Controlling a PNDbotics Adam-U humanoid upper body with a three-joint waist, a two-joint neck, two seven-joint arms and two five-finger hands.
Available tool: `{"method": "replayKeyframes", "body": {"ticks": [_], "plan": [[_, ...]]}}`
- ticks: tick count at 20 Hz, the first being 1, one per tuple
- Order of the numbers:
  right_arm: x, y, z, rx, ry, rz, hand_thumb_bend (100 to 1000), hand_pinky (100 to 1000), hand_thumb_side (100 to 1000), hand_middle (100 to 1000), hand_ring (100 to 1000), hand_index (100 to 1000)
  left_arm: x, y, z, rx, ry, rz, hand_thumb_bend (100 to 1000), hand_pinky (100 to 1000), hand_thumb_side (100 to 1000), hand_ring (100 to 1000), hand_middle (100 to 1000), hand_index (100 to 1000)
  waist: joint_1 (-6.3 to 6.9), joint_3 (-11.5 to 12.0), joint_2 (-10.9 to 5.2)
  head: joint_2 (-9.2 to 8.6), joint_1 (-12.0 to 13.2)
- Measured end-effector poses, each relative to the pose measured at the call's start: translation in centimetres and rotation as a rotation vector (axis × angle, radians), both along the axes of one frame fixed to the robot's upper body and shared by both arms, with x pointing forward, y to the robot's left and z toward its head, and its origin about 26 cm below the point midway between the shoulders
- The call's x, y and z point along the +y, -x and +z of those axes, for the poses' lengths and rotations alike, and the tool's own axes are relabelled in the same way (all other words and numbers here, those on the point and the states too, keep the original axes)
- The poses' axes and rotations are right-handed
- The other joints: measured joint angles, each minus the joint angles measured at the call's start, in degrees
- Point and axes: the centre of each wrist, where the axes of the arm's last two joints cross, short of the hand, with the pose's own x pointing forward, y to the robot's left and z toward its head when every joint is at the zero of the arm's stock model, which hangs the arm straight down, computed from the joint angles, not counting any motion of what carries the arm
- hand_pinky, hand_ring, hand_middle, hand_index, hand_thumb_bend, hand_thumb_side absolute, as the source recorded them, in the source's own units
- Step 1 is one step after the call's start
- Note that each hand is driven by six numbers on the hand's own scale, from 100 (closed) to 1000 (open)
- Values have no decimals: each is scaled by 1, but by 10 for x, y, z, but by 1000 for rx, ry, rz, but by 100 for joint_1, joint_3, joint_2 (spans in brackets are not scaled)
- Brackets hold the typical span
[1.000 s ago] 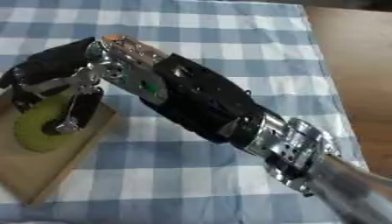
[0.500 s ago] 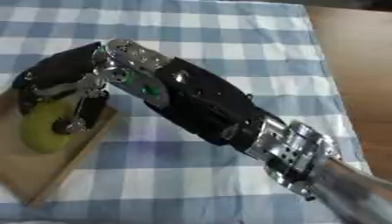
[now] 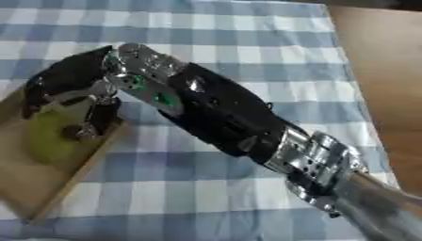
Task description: Pick up objects on the table and place them in the box.
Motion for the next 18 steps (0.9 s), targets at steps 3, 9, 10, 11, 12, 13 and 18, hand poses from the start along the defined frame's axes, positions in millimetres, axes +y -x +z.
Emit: {"method": "replayKeyframes", "body": {"ticks": [3,9,10,11,12,13,18], "plan": [[-2,7,22,-32,-30,18,100,875,262,842,1000,919,0,0,0,0,0,0,225,616,376,646,623,790,3,-22,-28,1,3],[-9,15,43,-31,-68,18,100,879,206,800,1000,925,1,0,-1,3,1,2,232,618,369,647,623,790,12,-83,-71,7,46],[-13,14,45,-27,-87,6,100,879,218,794,1000,926,1,1,-3,7,3,4,231,618,370,647,623,790,21,-173,-102,8,81],[-22,12,48,-21,-112,-15,100,880,239,788,1000,926,2,1,-3,9,6,7,230,618,373,647,623,790,41,-232,-123,8,121],[-33,10,49,-13,-141,-39,100,880,263,784,1000,926,3,1,-4,11,10,12,228,617,375,647,623,790,68,-252,-125,8,164],[-44,9,50,-3,-174,-63,100,880,291,780,1000,925,4,1,-5,13,13,17,227,617,375,647,623,790,88,-259,-123,8,208],[-97,16,75,-22,-372,-157,100,872,309,765,1000,908,5,2,-5,10,18,28,227,618,376,647,623,790,117,-322,-116,8,396]]}}
